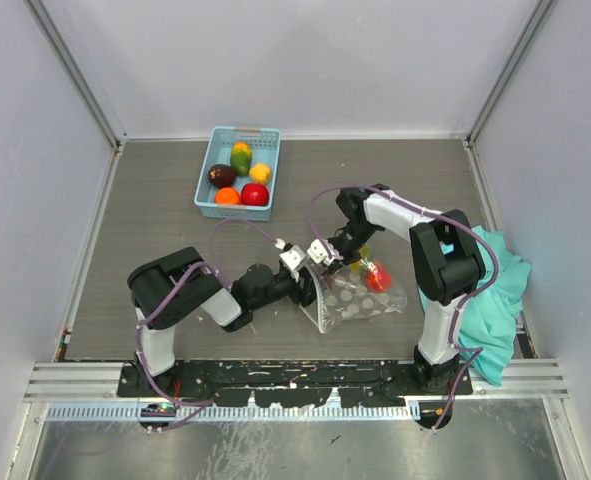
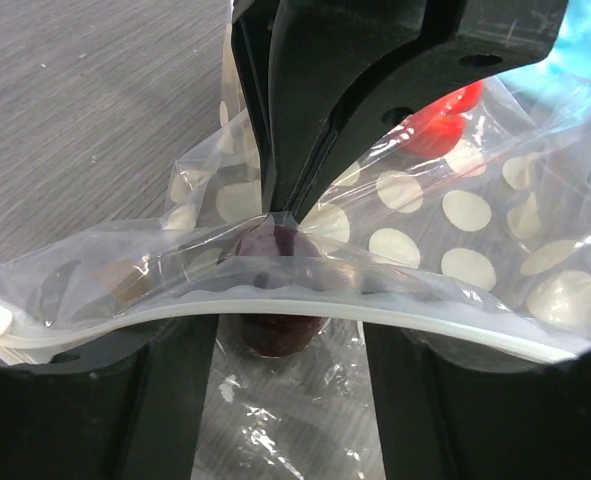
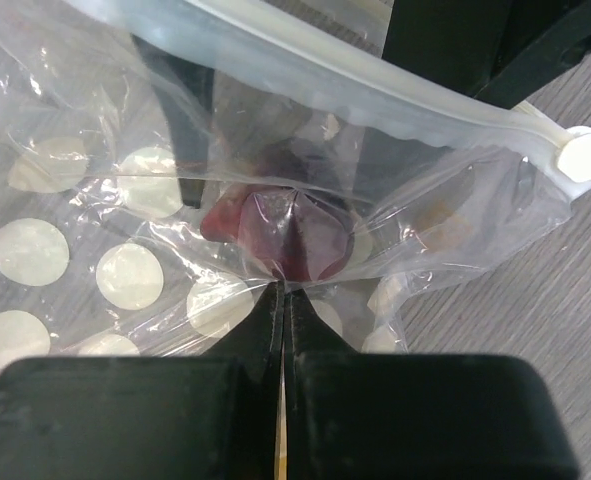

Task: Open the zip-top bag and remove the fake food
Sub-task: Pick up the fake fruit from the zipper food storage bag, then place the fake fruit in the bin, then pick up the fake fruit from the zipper food storage bag.

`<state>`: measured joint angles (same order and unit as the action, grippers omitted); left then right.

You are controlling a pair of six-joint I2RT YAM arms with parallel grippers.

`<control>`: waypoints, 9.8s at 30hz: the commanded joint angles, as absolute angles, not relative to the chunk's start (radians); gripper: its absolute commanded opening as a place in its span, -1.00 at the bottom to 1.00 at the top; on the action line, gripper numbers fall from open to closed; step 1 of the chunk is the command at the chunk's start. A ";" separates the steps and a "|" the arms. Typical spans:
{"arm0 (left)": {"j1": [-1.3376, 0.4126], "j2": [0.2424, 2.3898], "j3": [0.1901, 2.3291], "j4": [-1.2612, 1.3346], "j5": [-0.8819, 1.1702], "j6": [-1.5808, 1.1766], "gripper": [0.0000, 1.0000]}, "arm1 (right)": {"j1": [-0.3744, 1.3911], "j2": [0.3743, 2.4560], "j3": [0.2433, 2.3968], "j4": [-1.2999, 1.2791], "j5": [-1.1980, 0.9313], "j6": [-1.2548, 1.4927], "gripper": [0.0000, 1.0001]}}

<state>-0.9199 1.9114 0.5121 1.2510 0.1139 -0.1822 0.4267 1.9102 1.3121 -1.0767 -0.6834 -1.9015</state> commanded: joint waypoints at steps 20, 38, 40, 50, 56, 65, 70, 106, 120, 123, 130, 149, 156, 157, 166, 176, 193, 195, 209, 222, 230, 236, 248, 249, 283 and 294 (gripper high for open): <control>-0.912 1.544 0.633 0.457 0.043 -0.684 0.24 | 0.435 1.919 1.331 -1.171 -0.801 -1.879 -0.99; -0.948 1.644 0.741 0.366 0.022 -0.712 0.30 | 0.431 1.923 1.326 -1.159 -0.830 -1.849 -0.98; -0.954 1.656 0.763 0.325 -0.001 -0.709 0.31 | 0.431 1.925 1.327 -1.158 -0.830 -1.849 -0.99; -0.960 1.701 0.801 0.291 -0.059 -0.702 0.31 | 0.432 1.929 1.327 -1.163 -0.841 -1.854 -0.99; -0.960 1.753 0.822 0.310 -0.055 -0.721 0.28 | 0.431 1.935 1.327 -1.171 -0.851 -1.861 -0.98; -0.959 1.736 0.785 0.340 -0.071 -0.728 -0.20 | 0.424 1.935 1.329 -1.177 -0.842 -1.867 -0.99; -0.960 1.667 0.742 0.354 -0.068 -0.711 -0.48 | 0.394 1.920 1.327 -1.177 -0.844 -1.874 -0.99; -0.820 1.121 0.565 0.097 -0.043 -0.638 -0.62 | 0.336 1.830 1.287 -1.160 -0.881 -1.932 -0.66; -0.554 1.178 0.742 -0.038 0.148 -0.535 -0.63 | 0.315 1.771 1.279 -1.166 -0.929 -1.922 -0.13; -0.496 1.225 0.798 -0.055 0.170 -0.509 -0.65 | 0.308 1.758 1.284 -1.169 -0.937 -1.901 -0.10; -0.352 1.366 0.975 -0.109 0.203 -0.445 -0.67 | 0.299 1.724 1.290 -1.161 -0.956 -1.839 -0.05; -0.227 1.748 1.435 -0.384 -0.016 -0.404 -0.75 | 0.298 1.540 1.261 -0.951 -0.961 -1.323 -0.04; -0.204 1.836 1.525 -0.443 -0.077 -0.375 -0.65 | 0.300 1.471 1.199 -0.875 -0.974 -1.189 -0.02; -0.201 1.848 1.539 -0.452 -0.083 -0.373 -0.63 | 0.300 1.471 1.193 -0.874 -0.974 -1.190 -0.02; -0.179 1.926 1.629 -0.508 -0.114 -0.378 0.19 | 0.299 1.489 1.186 -0.883 -0.972 -1.205 -0.01; -0.159 1.847 1.627 -0.483 -0.113 -0.388 0.96 | 0.299 1.496 1.187 -0.887 -0.966 -1.209 -0.02; -0.379 1.422 1.613 -0.667 0.021 -0.745 0.96 | 0.233 1.479 1.173 -0.885 -0.890 -1.147 0.04; -0.426 1.393 1.653 -0.710 0.011 -0.784 0.96 | 0.216 1.490 1.173 -0.882 -0.874 -1.146 0.04; -0.462 1.324 1.949 -0.891 0.093 -0.890 0.96 | 0.123 1.531 1.175 -0.879 -0.867 -1.137 0.06; -0.466 1.320 2.067 -0.948 0.134 -0.857 0.96 | 0.096 1.521 1.177 -0.862 -0.877 -1.109 0.06; -0.466 1.075 1.499 -0.591 0.200 -0.738 0.96 | 0.097 1.467 1.169 -0.847 -0.898 -1.088 0.07; -0.466 0.893 1.061 -0.247 0.243 -0.751 0.96 | 0.097 1.440 1.164 -0.841 -0.856 -1.066 0.07; -0.467 0.831 0.696 0.017 0.287 -0.831 0.96 | 0.076 1.442 1.163 -0.730 -0.706 -0.854 0.08; -0.467 0.836 0.673 0.036 0.293 -0.849 0.91 | 0.068 1.449 1.167 -0.722 -0.694 -0.826 0.08; -0.827 1.313 0.491 0.339 0.165 -0.894 -0.62 | 0.067 1.450 1.033 -0.741 -0.559 -0.896 0.04; -0.841 1.451 0.554 0.401 0.203 -0.884 -0.61 | 0.088 1.526 1.047 -0.779 -0.500 -0.907 -0.20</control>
